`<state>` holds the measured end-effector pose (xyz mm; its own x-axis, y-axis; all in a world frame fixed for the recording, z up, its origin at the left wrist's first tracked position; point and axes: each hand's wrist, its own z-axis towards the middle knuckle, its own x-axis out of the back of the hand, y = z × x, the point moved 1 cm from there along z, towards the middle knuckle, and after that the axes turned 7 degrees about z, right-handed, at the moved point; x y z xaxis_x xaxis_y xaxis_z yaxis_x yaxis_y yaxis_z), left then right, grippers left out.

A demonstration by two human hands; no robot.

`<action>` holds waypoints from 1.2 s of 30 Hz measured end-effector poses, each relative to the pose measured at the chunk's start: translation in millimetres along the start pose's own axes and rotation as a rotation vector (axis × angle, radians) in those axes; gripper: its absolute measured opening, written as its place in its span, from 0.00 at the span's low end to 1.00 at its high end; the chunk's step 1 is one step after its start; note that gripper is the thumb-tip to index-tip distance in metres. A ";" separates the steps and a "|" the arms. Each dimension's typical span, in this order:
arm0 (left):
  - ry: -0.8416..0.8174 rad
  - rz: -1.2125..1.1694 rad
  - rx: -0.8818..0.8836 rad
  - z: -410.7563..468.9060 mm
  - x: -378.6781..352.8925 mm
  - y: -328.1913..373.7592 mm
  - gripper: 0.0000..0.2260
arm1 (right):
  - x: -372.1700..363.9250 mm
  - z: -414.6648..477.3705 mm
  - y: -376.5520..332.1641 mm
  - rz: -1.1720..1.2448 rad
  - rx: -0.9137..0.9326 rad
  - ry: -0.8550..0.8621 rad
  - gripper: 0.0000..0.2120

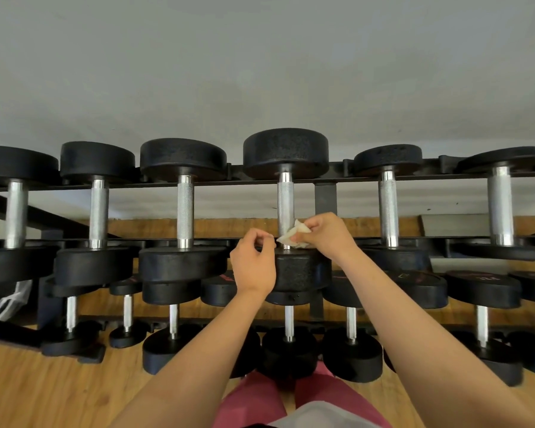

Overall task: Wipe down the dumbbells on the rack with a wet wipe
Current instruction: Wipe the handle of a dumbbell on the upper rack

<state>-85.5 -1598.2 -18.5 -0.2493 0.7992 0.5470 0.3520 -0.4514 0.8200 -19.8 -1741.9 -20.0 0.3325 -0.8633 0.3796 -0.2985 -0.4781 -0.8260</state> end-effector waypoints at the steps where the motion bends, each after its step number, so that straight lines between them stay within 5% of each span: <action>1: -0.003 -0.013 0.004 0.1 0.1 -0.1 0.09 | 0.0 0.4 -1.5 -0.022 0.001 0.002 0.09; 7: 0.010 -0.006 -0.030 0.1 0.7 -0.8 0.10 | -6.1 6.0 -20.0 -0.269 -0.078 -0.121 0.14; 27: 0.012 -0.033 -0.031 -0.2 1.4 0.4 0.11 | -9.0 2.1 -26.1 -0.119 -0.100 -0.156 0.13; 36: -0.028 -0.065 -0.025 -1.7 4.5 1.8 0.06 | -10.4 -31.3 -11.7 0.092 0.040 0.238 0.05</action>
<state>-87.5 -1596.1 -14.3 -0.2451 0.8377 0.4881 0.3137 -0.4078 0.8575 -47.7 -1732.4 -1.3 0.0839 -0.9190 0.3853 -0.2806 -0.3928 -0.8758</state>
